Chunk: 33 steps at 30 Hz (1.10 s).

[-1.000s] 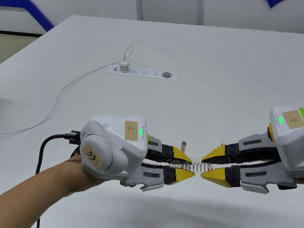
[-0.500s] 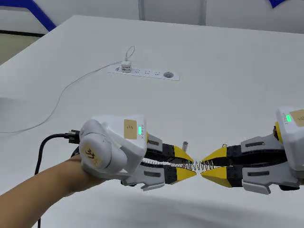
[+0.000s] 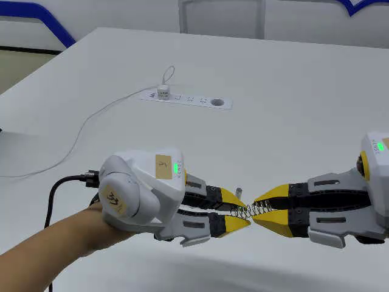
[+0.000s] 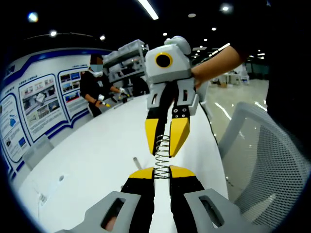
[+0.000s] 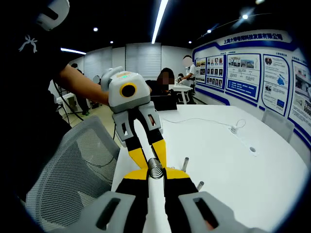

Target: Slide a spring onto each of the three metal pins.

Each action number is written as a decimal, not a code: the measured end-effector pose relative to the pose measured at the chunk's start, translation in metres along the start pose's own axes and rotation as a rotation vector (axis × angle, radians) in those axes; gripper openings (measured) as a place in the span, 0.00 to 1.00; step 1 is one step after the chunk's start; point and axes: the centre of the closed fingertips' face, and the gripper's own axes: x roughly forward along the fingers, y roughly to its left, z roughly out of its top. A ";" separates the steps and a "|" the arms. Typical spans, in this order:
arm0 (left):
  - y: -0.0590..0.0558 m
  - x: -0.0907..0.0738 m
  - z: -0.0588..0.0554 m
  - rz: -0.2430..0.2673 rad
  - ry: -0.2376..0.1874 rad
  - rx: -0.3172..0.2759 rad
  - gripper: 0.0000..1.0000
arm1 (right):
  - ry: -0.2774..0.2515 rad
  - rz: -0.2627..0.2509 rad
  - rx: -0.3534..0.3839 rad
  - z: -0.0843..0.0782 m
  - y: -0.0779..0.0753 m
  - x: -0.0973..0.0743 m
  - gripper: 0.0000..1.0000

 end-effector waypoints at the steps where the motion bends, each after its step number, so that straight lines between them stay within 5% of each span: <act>1: 0.000 0.000 0.001 0.000 -0.001 -0.001 0.09 | -0.007 -0.002 0.008 0.002 -0.001 0.000 0.12; 10: 0.001 0.001 0.005 0.010 -0.011 -0.001 0.09 | -0.089 -0.012 0.080 0.018 -0.002 -0.001 0.12; 22: 0.001 0.003 0.001 0.025 0.011 0.001 0.10 | -0.043 -0.011 0.074 0.019 0.000 0.004 0.11; 27: 0.004 0.000 0.003 0.035 -0.002 -0.061 0.11 | -0.038 -0.013 0.087 0.022 -0.003 0.004 0.11; 33: 0.016 -0.006 -0.010 0.111 0.033 -0.078 0.38 | -0.039 -0.043 0.089 0.026 -0.012 -0.001 0.11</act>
